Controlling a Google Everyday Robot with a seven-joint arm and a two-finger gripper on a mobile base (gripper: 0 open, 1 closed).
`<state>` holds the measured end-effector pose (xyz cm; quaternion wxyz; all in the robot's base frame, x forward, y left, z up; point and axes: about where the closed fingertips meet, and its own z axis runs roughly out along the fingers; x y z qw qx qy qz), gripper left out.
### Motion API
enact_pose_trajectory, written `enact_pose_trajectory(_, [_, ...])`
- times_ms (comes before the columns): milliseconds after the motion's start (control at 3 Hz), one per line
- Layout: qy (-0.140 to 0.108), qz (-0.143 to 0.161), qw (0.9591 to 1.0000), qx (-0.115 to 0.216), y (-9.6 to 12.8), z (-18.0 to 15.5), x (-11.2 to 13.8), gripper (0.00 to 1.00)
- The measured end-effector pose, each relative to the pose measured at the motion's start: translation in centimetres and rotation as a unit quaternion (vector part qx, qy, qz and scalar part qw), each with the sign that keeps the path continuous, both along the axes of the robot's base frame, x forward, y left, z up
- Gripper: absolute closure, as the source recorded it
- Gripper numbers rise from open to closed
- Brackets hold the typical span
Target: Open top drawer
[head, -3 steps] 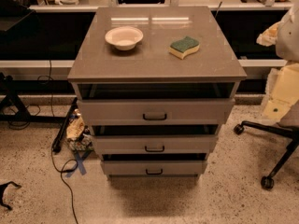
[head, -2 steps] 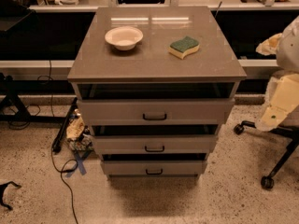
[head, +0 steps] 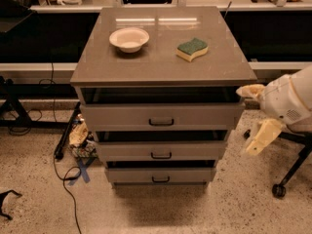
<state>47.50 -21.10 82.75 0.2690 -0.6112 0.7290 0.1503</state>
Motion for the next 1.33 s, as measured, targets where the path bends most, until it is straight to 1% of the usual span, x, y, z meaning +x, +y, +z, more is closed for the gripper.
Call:
enact_pose_trajectory(333, [-0.002,0.032,0.9994,0.016,0.2,-2.4,0.4,0.00])
enact_pose_trajectory(667, [-0.004,0.032,0.9994,0.014,0.3,-2.1,0.4,0.00])
enact_pose_trajectory(1000, [-0.026,0.048,0.9982,-0.026,0.8,-4.2,1.4,0.00])
enact_pose_trajectory(1333, [-0.065,0.086,0.9899,-0.091,2.0,-8.5,4.7,0.00])
